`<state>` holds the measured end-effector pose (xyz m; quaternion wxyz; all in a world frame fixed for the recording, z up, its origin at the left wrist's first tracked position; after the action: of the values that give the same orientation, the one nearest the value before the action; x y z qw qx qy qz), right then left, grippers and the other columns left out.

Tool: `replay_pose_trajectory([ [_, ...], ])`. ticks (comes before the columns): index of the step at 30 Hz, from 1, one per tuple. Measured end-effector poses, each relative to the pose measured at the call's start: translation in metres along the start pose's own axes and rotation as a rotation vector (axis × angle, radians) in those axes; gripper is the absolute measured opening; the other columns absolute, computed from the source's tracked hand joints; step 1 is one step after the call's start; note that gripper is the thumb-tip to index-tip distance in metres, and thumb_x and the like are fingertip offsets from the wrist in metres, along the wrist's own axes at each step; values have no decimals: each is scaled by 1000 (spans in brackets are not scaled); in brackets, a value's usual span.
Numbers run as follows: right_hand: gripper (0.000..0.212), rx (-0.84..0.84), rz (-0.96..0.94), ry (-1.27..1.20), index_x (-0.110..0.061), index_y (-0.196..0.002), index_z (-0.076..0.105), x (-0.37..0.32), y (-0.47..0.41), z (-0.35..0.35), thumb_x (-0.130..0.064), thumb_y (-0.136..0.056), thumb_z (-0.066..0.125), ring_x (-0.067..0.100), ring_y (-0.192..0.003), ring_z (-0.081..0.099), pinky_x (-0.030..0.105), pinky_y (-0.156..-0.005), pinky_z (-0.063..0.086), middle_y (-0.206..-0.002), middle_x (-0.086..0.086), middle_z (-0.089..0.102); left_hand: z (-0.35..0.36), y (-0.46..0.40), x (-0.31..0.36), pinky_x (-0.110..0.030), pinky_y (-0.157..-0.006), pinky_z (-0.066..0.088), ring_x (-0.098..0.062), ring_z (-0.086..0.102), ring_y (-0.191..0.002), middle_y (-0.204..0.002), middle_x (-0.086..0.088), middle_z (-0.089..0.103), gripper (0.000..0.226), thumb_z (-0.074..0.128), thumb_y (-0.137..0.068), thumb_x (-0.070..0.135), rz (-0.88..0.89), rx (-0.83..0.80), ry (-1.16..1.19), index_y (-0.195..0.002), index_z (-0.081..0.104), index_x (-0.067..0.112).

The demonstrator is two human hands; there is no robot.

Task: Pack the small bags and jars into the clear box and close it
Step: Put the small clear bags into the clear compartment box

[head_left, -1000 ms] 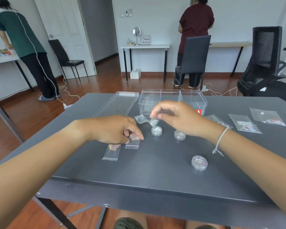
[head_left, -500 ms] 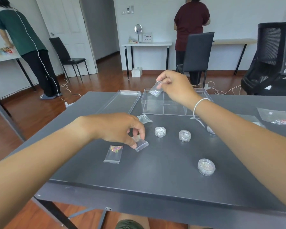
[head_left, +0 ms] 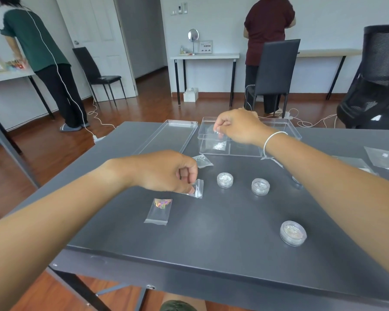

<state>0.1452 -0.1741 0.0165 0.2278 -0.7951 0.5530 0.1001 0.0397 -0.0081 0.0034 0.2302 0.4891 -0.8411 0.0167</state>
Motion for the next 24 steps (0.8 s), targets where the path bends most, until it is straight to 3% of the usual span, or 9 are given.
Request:
replay_pose_trajectory([
  [5,28,-24,-16,6,-36,-80,63,2,0,3,-20,-91,43,20,-121,36,54,-112,6,-77,-15,57,-1,-5,1,-17,-64,43,-3,53,-63,-78,9,61,11,64,-80,29,-24,-7,31,-88,59,34],
  [9,26,44,-56,14,-33,-111,60,4,10,-2,-25,-92,45,24,-124,36,55,-111,8,-120,-6,59,-9,-7,1,-25,-81,46,-12,62,-83,-90,1,70,7,59,-82,22,-58,66,95,-81,63,28],
  [10,28,85,-80,8,-32,-115,58,4,13,-4,-24,-91,46,24,-123,39,56,-110,11,-126,-7,55,-12,-8,1,-25,-80,46,-11,62,-79,-87,1,71,8,59,-82,22,-70,87,109,-80,63,28],
  [13,29,218,-132,-75,-30,-116,57,6,29,-12,-20,-89,49,24,-120,44,56,-110,15,-128,-3,53,-26,-12,2,-13,-62,41,-7,52,-59,-72,5,68,12,57,-83,19,-98,169,160,-80,67,25],
  [17,29,340,-145,-190,-22,-113,60,15,51,-17,-12,-87,51,25,-115,47,55,-110,20,-120,4,55,-45,-27,5,-21,-75,43,-9,56,-80,-88,1,70,15,57,-83,19,-100,397,301,-84,72,23],
  [21,30,356,-143,-236,-19,-114,59,18,61,-18,-11,-86,51,26,-114,48,54,-107,26,-121,6,54,-59,-50,9,-8,-50,40,-6,49,-63,-74,6,61,11,57,-84,17,-110,602,480,-84,69,17],
  [24,32,377,-144,-267,-19,-116,58,18,64,-21,-10,-86,51,25,-113,49,54,-107,28,-121,6,54,-62,-70,9,-2,-40,35,-5,50,-58,-73,8,58,9,57,-84,14,-135,638,498,-78,62,19],
])
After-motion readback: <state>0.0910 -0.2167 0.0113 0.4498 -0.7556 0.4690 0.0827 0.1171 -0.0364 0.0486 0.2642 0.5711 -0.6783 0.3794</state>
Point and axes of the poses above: each hand's wrist, its own y-axis away from the middle knuckle, its own z-axis out of the palm, x = y × z, the point moved 3 cm from there along -y, towards the middle knuckle
